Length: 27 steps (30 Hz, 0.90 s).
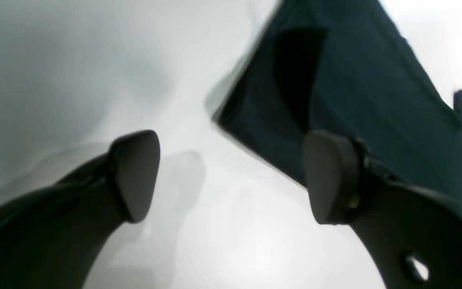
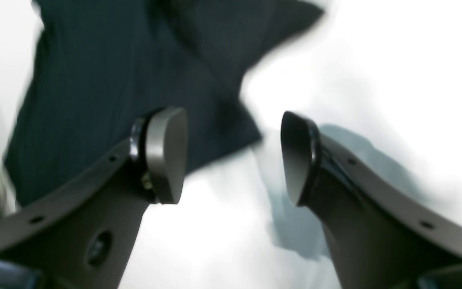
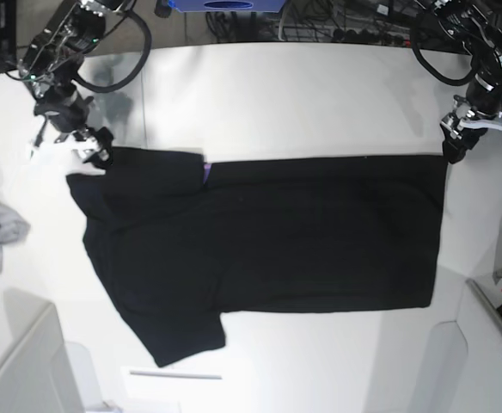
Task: Fold the T-shirt properly
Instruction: 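Drag the folded shirt toward the robot with both grippers, then release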
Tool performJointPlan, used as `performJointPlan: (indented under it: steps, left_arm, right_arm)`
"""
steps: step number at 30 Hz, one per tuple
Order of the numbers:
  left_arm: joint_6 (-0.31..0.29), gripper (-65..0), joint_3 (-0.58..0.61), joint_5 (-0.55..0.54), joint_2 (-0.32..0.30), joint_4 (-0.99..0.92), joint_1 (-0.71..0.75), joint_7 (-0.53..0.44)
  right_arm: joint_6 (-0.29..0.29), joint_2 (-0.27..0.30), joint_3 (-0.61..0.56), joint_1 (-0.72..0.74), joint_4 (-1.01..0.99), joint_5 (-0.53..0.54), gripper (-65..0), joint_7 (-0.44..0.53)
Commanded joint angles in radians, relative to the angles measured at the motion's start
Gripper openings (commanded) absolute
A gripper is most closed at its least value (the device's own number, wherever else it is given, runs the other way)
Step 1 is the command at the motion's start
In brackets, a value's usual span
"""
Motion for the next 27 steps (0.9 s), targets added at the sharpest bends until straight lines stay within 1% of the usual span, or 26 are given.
performJointPlan:
  steps: [1,4,6,12,14,15,17,18,21,25,27]
  left_arm:
    - [-0.015,-11.0,-0.008,-0.008,-0.012,0.011,0.012,-0.008]
    - [-0.038,-11.0,-0.01,-0.008,-0.025,0.009,0.041,-0.008]
    - [-0.046,-11.0,-0.011,-0.008,-0.028,0.008,0.056,-0.008]
    - [-0.05,-11.0,-0.011,-0.008,-0.027,0.008,0.07,-0.01]
    - [-0.05,-11.0,-0.011,-0.008,-0.027,0.008,0.07,-0.01]
    - [-0.05,-11.0,-0.011,-0.008,-0.027,0.009,0.07,-0.01]
    - [-0.05,-11.0,-0.011,-0.008,-0.027,0.009,0.07,-0.01]
    - [-0.05,-11.0,-0.011,-0.008,-0.027,0.008,0.07,-0.01]
    - [-0.05,-11.0,-0.011,-0.008,-0.027,0.008,0.07,-0.01]
    - [-0.05,-11.0,-0.011,-0.008,-0.027,0.008,0.07,-0.01]
    - [-0.05,-11.0,-0.011,-0.008,-0.027,0.008,0.07,-0.01]
  right_arm:
    - [0.003,0.022,-0.009,0.019,-0.023,0.002,-30.3,0.027]
    - [0.003,0.045,-0.027,0.041,-0.12,0.002,-30.5,0.069]
    - [0.003,0.047,-0.03,0.041,-0.146,0.0,-30.8,0.087]
    - [0.003,0.048,-0.053,0.042,-0.17,-0.002,-30.9,0.09]
    - [0.003,0.048,-0.066,0.042,-0.176,-0.002,-32.0,0.09]
    - [0.003,0.048,-0.073,0.042,-0.176,-0.002,-34.2,0.09]
    - [0.003,0.048,-0.087,0.041,-0.176,-0.002,-41.7,0.09]
    - [0.003,0.048,-0.086,0.041,-0.176,-0.002,-46.7,0.09]
    - [0.003,0.048,-0.086,0.048,-0.173,-0.002,-64.7,0.09]
    - [-0.006,0.05,-0.087,0.105,-0.129,0.0,-65.0,0.079]
    - [-0.006,0.061,-0.087,0.15,-0.12,0.0,-65.0,0.047]
